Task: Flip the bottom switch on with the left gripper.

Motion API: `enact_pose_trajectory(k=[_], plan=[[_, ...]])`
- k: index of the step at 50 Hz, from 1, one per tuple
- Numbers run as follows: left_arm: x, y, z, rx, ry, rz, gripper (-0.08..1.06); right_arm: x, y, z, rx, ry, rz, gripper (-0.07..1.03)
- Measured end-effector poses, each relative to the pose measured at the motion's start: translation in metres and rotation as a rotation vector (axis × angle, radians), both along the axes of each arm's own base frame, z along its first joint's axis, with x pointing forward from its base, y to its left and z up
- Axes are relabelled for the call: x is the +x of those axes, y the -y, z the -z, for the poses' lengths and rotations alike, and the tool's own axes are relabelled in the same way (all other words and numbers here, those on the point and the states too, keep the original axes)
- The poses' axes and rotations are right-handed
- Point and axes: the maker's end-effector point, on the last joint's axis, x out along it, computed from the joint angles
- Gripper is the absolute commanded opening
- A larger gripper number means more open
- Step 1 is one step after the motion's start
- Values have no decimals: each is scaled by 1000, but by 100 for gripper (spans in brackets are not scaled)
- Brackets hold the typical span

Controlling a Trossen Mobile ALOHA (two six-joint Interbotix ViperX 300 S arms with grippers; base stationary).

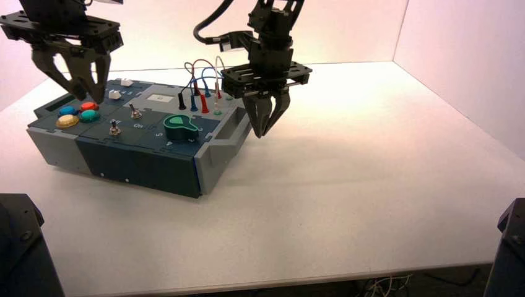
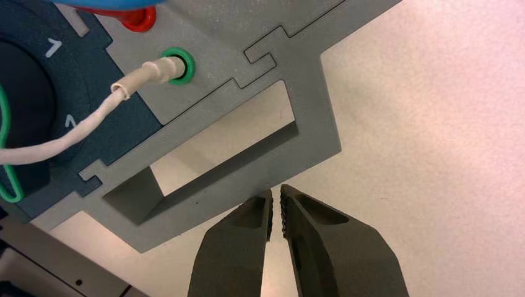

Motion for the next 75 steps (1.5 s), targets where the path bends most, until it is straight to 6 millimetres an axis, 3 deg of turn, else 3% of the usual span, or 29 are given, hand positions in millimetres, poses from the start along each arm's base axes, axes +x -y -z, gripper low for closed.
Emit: enact_pose_trajectory(k=[19,31,39,49,52,59,63,70,75], plan=[[0,5,-17,-23,45,-6,67,-1,-6,-34,43,35,-9,9],[7,8,-48,-35,113,0,67,-2,-6,-52,65,53,-10,8],[5,21,-64,-74,161,22,67,-6,-3,-70,86,74,-12,9],[3,35,-67,-103,169,52,67,-17,7,-98,111,101,-19,11],[4,38,-66,-107,177,60,67,-20,11,-105,119,111,-21,16],[5,39,-62,-111,200,69,67,-31,22,-133,162,161,-25,47],[6,39,-59,-112,212,75,67,-41,32,-152,189,190,-27,54],[6,39,-54,-114,227,85,67,-57,48,-173,219,228,-32,58],[4,38,-49,-113,230,88,67,-69,63,-187,245,273,-35,72]])
